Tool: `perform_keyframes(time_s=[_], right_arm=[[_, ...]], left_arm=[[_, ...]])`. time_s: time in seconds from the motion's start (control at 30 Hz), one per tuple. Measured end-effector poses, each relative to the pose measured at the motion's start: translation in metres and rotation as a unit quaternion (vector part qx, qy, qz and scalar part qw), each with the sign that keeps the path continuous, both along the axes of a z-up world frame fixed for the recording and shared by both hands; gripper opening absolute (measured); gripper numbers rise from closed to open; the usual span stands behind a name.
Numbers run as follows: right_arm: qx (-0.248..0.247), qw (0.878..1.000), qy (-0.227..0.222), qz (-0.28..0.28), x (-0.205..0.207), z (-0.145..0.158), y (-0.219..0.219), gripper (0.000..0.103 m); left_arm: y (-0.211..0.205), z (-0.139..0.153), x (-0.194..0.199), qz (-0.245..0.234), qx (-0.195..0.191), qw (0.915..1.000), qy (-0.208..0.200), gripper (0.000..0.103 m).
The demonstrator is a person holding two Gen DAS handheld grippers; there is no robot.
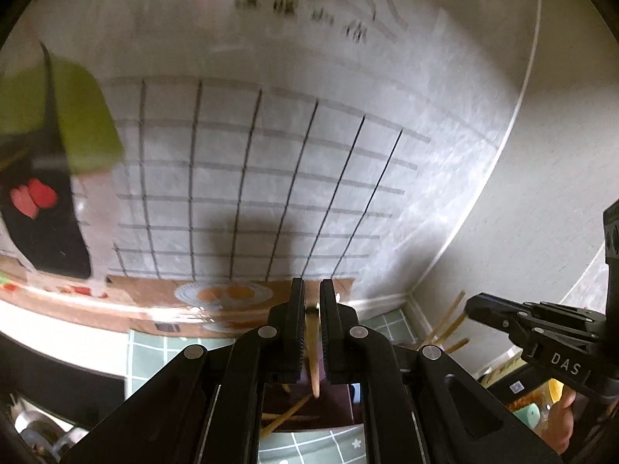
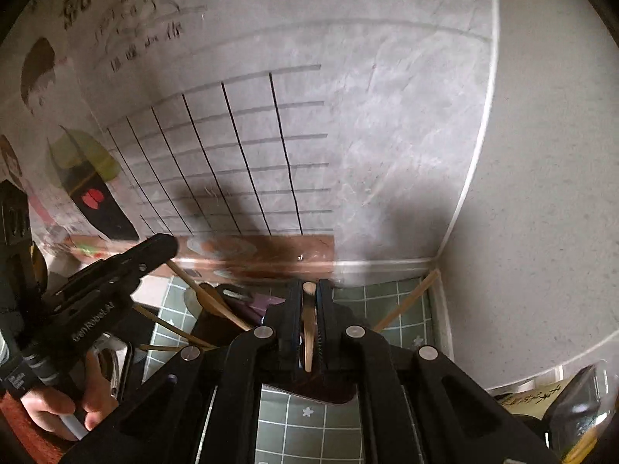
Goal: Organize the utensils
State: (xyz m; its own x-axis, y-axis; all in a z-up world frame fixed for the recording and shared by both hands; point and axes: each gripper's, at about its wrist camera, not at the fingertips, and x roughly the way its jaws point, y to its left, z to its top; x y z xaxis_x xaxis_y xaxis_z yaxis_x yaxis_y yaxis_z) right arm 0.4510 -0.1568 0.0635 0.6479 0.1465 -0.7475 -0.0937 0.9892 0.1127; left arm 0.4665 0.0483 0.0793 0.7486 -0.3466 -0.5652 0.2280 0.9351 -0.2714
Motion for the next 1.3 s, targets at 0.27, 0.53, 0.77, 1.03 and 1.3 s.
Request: perform_keyframes(time_s=[0.27,0.53,0.77,1.03,1.3], right_arm=[[-0.04,0.993,-0.107,-0.018,-0.063,0.036,-0.01,0.033],[-0.033,0.986,-0.161,-0.009,-0.158,0.039,-0.024,0.046],[-0.035,0.989,-0.145,-0.006,-0.235,0.006,-0.022,0.048],[-0.032,0.992,-0.118,-0.001,-0.297,-0.031,-0.027,0.048],[-0.024,0.993,-0.112,0.004,-0.328,-0.046,-0.033,0.048]], left_arm=[[0.01,0.043,-0.068,0.053,0.029,0.9964,-0.06,0.009],[0.009,0.03,-0.189,0.113,0.07,0.9889,-0.067,0.01],[-0.004,0.002,-0.28,0.145,0.095,0.9831,-0.059,0.024],[-0.03,-0.036,-0.342,0.129,0.126,0.9834,-0.021,0.025],[-0.048,-0.051,-0.369,0.12,0.134,0.9837,-0.007,0.025]])
